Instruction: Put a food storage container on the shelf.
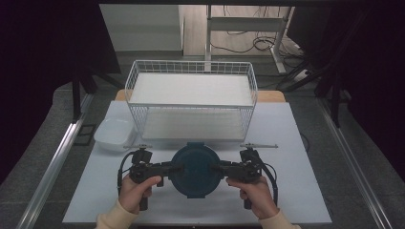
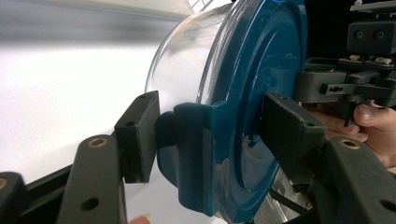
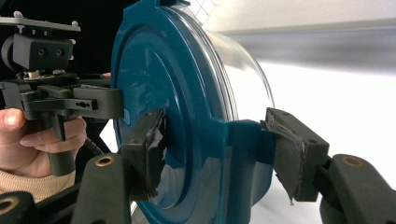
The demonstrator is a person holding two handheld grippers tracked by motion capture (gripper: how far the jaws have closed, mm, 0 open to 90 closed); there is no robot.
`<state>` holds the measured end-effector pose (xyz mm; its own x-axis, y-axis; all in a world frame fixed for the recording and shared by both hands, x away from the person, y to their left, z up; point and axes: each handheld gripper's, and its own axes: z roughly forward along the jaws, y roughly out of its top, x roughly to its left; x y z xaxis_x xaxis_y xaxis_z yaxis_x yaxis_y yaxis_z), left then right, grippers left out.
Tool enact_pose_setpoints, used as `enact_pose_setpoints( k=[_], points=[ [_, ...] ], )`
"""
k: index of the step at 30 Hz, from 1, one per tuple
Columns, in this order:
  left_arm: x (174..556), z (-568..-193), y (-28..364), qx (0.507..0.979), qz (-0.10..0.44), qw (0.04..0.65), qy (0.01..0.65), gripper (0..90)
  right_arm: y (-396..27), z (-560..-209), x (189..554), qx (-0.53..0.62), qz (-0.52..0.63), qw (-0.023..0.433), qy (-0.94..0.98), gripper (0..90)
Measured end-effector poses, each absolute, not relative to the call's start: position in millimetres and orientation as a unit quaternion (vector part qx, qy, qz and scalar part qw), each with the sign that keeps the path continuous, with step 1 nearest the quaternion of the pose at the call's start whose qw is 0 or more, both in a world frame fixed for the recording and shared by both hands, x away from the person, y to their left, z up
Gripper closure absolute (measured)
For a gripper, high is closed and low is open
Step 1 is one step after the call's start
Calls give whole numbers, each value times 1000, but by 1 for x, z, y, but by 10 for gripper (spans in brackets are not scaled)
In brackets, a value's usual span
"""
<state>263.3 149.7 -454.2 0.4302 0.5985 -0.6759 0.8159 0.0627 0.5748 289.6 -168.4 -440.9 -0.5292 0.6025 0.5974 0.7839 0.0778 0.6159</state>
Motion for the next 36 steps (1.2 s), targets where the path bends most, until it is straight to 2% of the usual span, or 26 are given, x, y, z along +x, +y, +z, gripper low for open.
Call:
enact_pose_setpoints(
  k=[16,36],
  points=[
    [282,-409,158,678,-79,527,505,393,-161,-395,309,-454,-502,71,-733,404],
    [306,-370,166,678,-70,542,492,393,-153,-352,330,-439,-513,52,-736,408]
  ],
)
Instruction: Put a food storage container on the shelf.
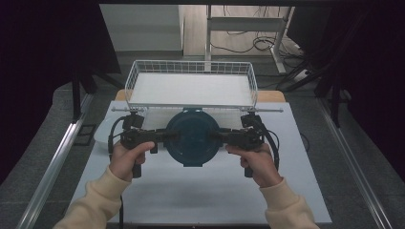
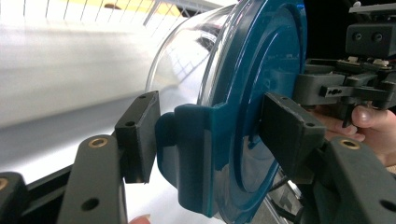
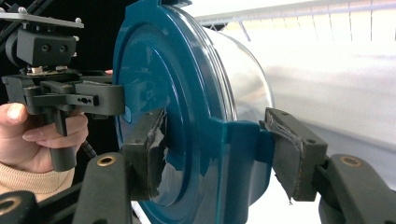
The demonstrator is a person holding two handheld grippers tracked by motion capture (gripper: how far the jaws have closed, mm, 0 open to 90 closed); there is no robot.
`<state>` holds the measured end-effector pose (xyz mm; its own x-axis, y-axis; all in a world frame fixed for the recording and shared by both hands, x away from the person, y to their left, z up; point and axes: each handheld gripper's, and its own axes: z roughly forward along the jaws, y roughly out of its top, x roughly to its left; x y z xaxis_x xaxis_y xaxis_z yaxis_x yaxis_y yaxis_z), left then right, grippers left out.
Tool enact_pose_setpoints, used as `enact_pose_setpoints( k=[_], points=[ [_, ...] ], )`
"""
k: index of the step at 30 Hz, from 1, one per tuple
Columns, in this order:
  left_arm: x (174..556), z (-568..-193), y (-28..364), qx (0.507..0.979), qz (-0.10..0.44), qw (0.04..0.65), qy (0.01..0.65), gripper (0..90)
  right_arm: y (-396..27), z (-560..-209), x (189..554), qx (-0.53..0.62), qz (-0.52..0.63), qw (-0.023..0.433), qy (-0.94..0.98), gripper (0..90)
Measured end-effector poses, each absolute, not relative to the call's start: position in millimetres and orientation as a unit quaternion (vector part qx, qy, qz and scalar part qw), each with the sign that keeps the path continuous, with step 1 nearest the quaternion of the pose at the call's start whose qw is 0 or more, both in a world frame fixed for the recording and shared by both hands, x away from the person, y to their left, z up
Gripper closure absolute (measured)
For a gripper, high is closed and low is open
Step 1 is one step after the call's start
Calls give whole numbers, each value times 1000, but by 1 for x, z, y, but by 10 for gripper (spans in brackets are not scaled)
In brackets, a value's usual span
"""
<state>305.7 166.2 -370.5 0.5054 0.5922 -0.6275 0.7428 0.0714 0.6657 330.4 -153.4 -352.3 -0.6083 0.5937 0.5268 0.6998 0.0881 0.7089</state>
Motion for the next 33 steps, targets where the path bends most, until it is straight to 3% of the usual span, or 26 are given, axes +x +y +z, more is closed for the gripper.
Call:
enact_pose_setpoints(
  k=[20,33],
  points=[
    [338,-321,174,676,-49,559,477,393,-146,-299,365,-415,-519,30,-747,409],
    [381,-304,181,673,-56,559,482,393,-139,-282,402,-421,-514,33,-746,409]
  ],
)
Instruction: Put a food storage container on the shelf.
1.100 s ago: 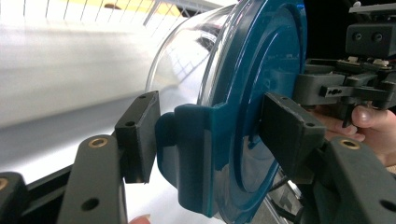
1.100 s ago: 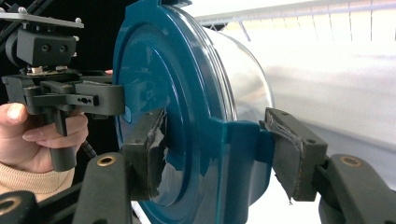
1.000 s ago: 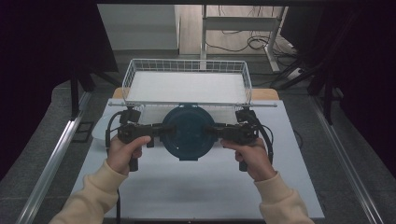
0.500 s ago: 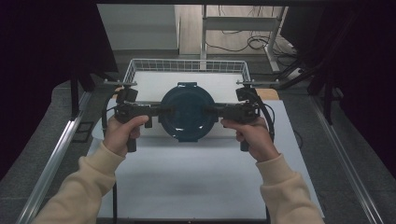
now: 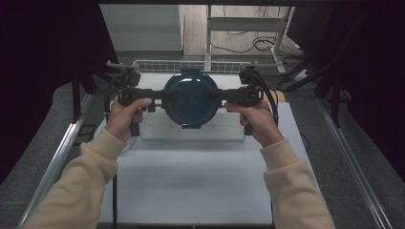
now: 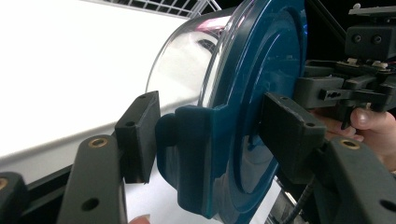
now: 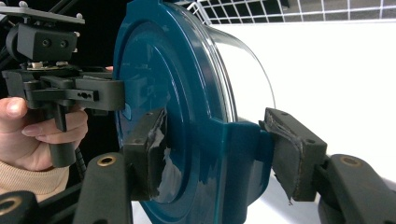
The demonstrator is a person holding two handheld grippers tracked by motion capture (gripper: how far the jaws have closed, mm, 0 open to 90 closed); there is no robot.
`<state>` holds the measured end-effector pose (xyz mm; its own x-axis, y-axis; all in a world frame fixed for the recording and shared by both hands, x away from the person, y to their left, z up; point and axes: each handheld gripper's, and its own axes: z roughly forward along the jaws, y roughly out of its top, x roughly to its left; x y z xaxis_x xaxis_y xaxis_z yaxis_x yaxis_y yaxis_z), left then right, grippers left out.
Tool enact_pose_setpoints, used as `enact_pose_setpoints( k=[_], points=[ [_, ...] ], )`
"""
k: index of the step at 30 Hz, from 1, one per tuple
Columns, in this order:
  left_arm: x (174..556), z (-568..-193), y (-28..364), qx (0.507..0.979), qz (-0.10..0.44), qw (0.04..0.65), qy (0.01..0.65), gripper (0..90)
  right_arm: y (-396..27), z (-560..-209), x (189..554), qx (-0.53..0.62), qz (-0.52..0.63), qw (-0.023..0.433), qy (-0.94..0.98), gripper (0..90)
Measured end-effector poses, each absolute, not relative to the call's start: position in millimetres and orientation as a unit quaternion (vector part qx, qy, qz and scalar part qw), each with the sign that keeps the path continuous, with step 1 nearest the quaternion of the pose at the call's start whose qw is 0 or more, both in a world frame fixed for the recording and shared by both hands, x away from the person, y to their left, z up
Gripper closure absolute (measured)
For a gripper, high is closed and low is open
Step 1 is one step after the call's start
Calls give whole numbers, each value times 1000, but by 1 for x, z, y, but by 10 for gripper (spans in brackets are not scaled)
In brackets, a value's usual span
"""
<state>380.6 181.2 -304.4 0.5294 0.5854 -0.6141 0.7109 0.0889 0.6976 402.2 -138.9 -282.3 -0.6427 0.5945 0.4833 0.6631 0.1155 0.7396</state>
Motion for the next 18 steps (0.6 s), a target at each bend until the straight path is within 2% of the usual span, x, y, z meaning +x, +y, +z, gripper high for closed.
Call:
enact_pose_setpoints(
  k=[18],
  points=[
    [438,-292,184,678,-69,555,477,396,-138,-272,450,-434,-511,37,-741,410]
  ],
)
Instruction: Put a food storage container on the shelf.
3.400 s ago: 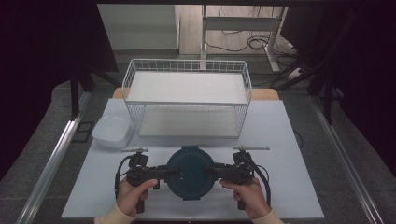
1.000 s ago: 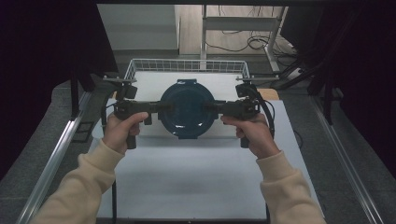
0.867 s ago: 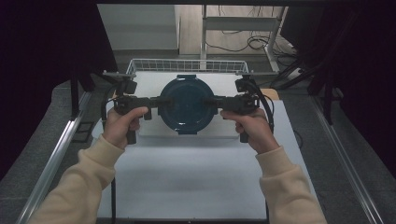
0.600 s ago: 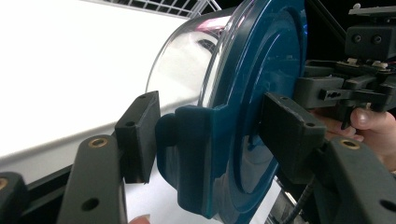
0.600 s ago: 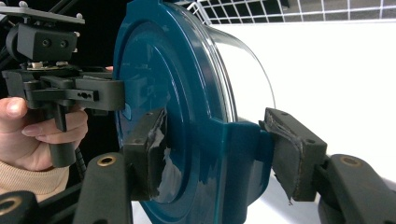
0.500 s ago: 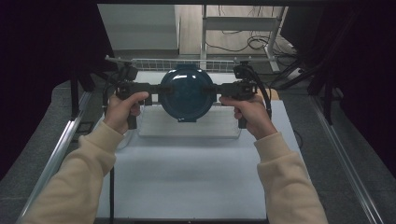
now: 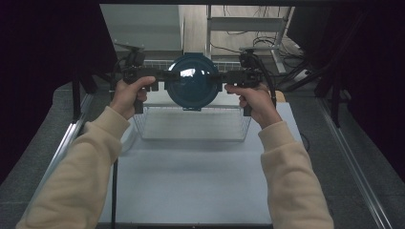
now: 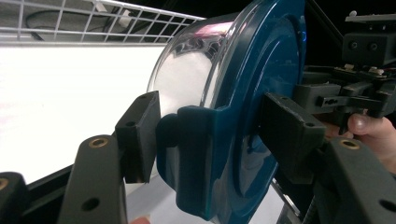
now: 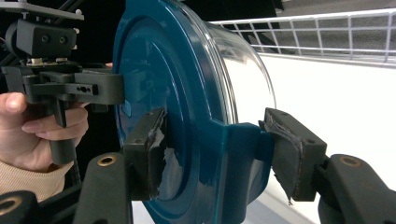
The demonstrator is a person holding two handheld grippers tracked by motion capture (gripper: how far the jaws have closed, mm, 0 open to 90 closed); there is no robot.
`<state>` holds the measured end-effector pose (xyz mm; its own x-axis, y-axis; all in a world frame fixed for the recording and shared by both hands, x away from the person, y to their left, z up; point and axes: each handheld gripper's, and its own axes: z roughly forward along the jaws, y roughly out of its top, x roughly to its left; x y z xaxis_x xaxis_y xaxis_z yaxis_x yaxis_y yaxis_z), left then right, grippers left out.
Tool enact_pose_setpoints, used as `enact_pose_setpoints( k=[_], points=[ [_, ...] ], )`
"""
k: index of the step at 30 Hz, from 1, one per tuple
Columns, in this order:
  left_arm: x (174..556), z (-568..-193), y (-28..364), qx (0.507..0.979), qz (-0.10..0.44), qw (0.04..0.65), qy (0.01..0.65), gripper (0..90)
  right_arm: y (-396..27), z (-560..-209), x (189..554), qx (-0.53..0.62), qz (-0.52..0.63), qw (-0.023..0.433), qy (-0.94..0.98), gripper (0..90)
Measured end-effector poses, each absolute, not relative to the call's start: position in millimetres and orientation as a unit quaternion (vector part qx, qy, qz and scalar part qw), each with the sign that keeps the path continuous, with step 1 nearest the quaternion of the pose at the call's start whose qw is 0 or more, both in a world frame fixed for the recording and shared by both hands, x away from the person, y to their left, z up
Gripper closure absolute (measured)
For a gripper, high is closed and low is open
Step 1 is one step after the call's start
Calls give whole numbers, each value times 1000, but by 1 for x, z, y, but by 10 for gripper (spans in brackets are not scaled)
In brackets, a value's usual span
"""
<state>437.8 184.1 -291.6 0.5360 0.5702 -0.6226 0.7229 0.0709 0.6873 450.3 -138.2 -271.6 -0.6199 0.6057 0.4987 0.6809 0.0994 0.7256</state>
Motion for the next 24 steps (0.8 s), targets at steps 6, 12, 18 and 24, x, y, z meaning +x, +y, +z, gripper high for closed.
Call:
enact_pose_setpoints(
  k=[6,12,18,24],
  points=[
    [454,-295,183,677,-74,551,482,397,-140,-278,464,-443,-510,49,-735,411],
    [468,-308,182,670,-87,548,492,398,-142,-291,478,-459,-505,57,-729,409],
    [477,-312,181,661,-98,550,500,402,-143,-294,484,-471,-509,65,-718,409],
    [485,-321,180,634,-114,556,525,402,-143,-298,494,-499,-508,80,-698,399]
  ],
)
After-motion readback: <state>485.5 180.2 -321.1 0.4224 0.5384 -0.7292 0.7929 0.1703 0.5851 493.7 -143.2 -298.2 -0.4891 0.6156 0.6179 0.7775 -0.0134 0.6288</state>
